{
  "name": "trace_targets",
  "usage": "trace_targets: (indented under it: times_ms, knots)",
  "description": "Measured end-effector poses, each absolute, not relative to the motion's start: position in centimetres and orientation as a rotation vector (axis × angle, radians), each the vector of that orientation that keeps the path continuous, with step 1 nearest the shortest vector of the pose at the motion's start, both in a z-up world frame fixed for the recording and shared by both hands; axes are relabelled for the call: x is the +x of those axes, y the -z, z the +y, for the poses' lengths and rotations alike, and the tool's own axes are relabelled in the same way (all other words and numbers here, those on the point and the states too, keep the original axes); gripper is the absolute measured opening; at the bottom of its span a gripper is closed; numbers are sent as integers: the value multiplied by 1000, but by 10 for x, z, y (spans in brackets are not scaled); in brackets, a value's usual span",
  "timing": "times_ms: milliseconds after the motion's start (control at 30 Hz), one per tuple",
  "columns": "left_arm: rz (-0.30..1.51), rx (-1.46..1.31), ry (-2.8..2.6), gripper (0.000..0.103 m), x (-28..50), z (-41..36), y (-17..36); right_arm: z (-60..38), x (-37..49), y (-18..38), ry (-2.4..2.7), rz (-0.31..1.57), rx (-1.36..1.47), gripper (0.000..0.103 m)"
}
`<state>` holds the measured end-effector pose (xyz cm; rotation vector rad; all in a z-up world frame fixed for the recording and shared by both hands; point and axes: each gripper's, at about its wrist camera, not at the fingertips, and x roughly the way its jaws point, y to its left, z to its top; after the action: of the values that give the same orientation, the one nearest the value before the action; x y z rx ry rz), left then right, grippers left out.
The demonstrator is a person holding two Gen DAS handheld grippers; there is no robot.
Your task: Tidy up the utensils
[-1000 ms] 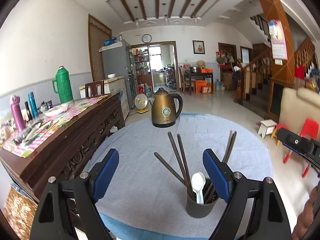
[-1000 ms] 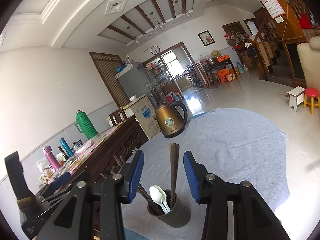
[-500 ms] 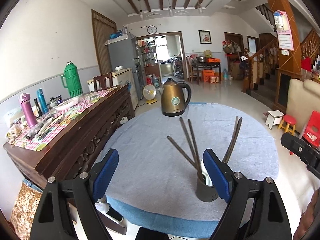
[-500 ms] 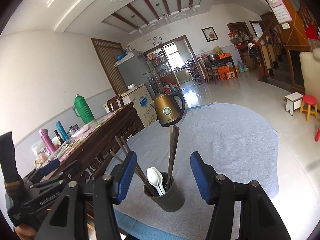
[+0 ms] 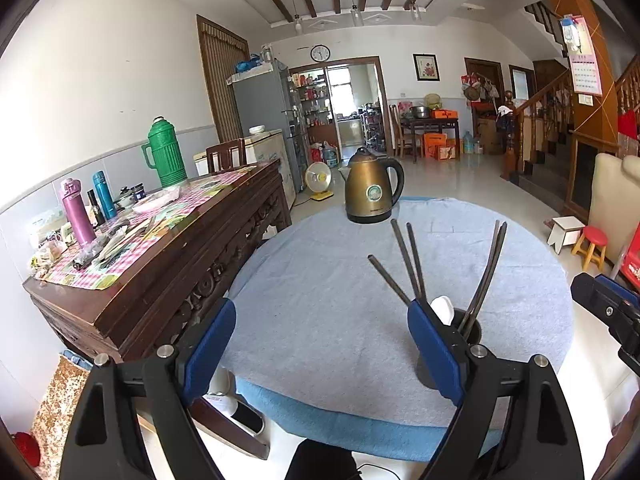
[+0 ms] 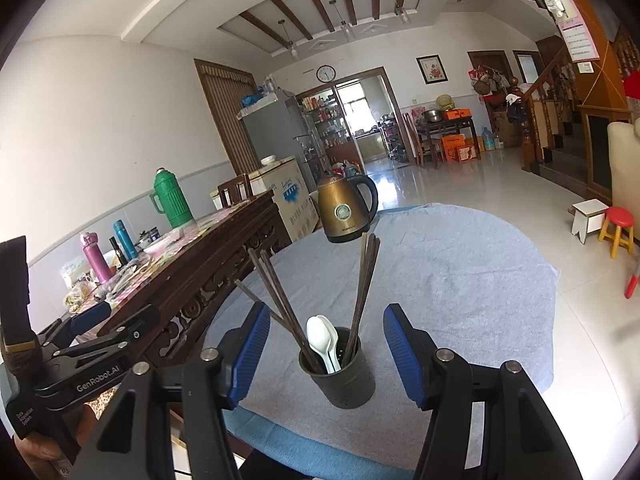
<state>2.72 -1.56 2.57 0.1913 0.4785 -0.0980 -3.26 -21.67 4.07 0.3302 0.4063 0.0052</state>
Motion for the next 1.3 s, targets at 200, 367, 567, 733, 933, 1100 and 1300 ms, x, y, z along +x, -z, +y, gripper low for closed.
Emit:
trace_targets:
  times_ms: [200,367,567,733,933,1100,1300]
  knots:
    - [483,207,66,88,27,-10,-22,-207,-33,-37,-6,425,316,63]
    - [484,210,53,88,25,-5,-21,-200,-34,-37,-6,429,305,64]
    - [482,201,39,88,24,1,-23,-194,-39,-38,-5,422,293,67]
    - [480,198,30,88,21,3,-24,-191,-41,-40,-3,415,288,67]
    - [480,203,35,88,16,3,-24,-189,-47,-39,3,415,285,67]
    - [478,211,40,88,14,-1,-24,-188,-49,-37,13,418,281,67]
    - [474,221,51,88,10,-6,-23,-189,-51,-35,30,416,268,67]
